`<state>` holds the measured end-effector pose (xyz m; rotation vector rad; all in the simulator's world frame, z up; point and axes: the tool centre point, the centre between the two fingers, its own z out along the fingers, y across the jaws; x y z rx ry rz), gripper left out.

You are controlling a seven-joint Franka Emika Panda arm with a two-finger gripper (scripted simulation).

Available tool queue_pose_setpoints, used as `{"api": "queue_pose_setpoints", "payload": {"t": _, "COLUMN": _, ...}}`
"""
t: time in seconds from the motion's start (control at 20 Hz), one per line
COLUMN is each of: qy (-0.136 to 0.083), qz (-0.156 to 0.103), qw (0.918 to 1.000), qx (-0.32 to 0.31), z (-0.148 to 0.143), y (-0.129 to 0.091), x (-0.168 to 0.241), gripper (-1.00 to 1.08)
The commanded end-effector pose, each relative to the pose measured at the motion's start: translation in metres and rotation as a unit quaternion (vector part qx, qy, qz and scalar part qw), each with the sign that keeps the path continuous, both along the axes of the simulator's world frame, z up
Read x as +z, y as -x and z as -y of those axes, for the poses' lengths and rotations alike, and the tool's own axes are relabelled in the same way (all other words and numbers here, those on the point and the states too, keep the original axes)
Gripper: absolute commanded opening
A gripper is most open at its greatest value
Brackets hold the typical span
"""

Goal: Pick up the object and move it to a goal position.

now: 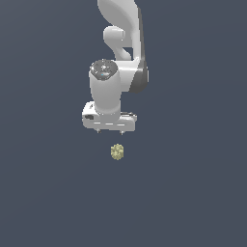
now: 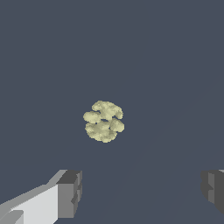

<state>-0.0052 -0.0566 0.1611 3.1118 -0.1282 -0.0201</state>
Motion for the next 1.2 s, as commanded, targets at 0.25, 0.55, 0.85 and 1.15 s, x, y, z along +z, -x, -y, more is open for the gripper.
{"api": "queue_pose_setpoints", "payload": {"t": 0.25, "qy": -0.004, "qz": 0.010, "qw": 0.9999, "qx": 0.002, "z": -0.001, "y": -0.006, "x": 0.007, "gripper": 1.00}}
{"api": "queue_pose_setpoints", "payload": {"t": 0.55, "qy": -0.008, "qz": 0.021, "qw": 0.9997, "qx": 0.009, "z": -0.002, "y": -0.012, "x": 0.016, "gripper": 1.00}}
{"api": "queue_pose_setpoints", "payload": {"t": 0.85, "qy": -0.008, "qz": 0.019, "qw": 0.9998, "qx": -0.002, "z": -0.003, "y": -0.013, "x": 0.010, "gripper": 1.00}}
{"api": "queue_pose_setpoints", "payload": {"t": 1.15, "qy": -0.010, "qz": 0.017, "qw": 0.9992, "qx": -0.036, "z": -0.008, "y": -0.018, "x": -0.006, "gripper": 1.00}}
